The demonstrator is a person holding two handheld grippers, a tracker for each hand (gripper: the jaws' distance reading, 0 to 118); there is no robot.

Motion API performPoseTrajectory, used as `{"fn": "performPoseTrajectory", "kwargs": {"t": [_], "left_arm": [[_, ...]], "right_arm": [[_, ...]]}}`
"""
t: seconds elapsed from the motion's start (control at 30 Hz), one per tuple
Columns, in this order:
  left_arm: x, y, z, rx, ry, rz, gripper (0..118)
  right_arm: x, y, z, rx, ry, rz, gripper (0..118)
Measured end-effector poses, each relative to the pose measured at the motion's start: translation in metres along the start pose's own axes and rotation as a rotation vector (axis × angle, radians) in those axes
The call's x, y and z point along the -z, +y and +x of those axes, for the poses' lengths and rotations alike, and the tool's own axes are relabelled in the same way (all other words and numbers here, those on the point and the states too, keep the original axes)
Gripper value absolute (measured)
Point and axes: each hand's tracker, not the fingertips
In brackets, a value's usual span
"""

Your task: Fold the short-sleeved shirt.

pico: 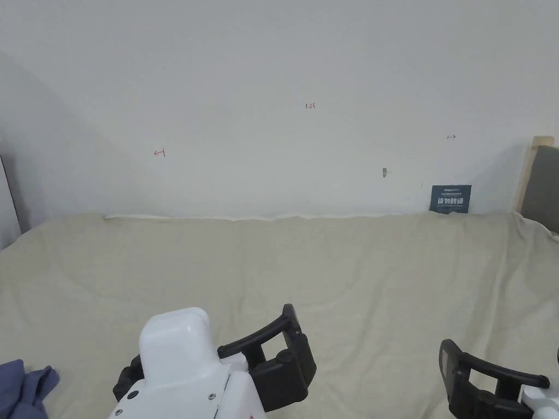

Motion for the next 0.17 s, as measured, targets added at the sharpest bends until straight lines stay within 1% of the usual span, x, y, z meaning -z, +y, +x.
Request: {"fn": "performPoseTrajectory", "kwargs": {"t": [0.17], "left_arm": [[0.0000, 0.0010, -0.0051, -0.008, 0.023, 0.001, 118]], "right_arm": [[-0.0005, 0.0002, -0.0008, -0.009, 0.003, -0.001, 118]]}}
